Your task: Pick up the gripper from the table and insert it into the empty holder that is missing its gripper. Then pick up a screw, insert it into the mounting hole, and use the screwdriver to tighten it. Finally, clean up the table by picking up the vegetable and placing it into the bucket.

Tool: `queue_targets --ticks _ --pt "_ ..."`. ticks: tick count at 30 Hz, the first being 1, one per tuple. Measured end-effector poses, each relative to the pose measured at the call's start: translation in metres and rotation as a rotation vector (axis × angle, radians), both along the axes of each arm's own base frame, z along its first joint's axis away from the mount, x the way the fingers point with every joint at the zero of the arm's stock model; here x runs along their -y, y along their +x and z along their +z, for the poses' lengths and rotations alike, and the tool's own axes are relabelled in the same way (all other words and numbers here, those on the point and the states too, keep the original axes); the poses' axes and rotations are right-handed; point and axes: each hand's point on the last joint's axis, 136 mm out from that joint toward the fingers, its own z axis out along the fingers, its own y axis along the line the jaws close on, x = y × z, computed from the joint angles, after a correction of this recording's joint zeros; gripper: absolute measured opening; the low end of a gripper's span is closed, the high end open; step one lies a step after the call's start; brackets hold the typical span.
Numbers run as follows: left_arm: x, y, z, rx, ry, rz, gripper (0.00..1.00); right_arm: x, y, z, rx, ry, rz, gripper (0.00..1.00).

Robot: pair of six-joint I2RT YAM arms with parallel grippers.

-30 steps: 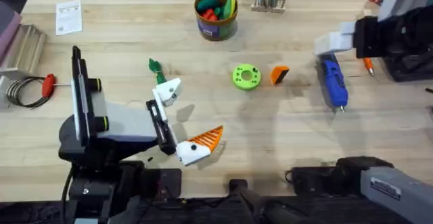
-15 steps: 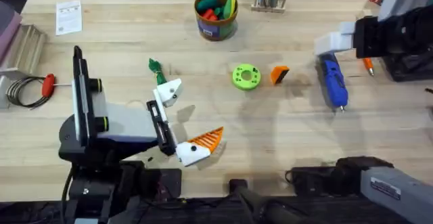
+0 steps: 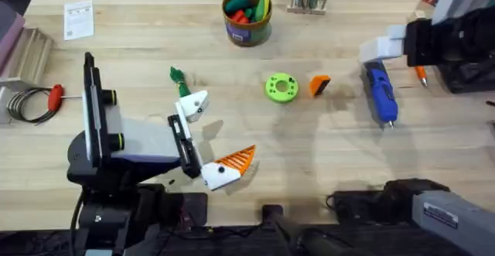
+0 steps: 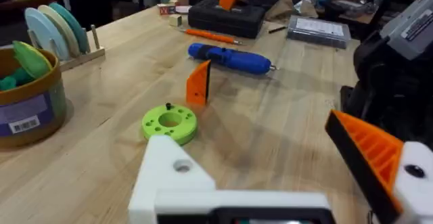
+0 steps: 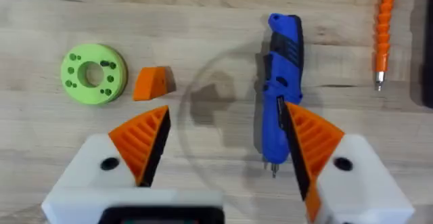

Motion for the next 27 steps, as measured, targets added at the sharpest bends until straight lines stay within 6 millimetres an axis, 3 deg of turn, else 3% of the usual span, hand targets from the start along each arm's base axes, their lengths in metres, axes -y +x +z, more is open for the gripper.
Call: queue_targets --ticks 13,21,27 --pt "0.0 0.0 0.0 0.0 0.0 0.0 0.986 -0.005 0.0 -0.003 -0.013 0.0 0.017 0.994" --pt "0.0 0.0 0.0 0.0 0.0 0.0 0.985 -0.054 0.005 -0.024 -0.189 0.002 0.115 0.994" --pt "0.0 0.0 0.0 0.0 0.0 0.0 0.985 -0.082 0.023 -0.04 -0.292 -0.012 0.135 0.993"
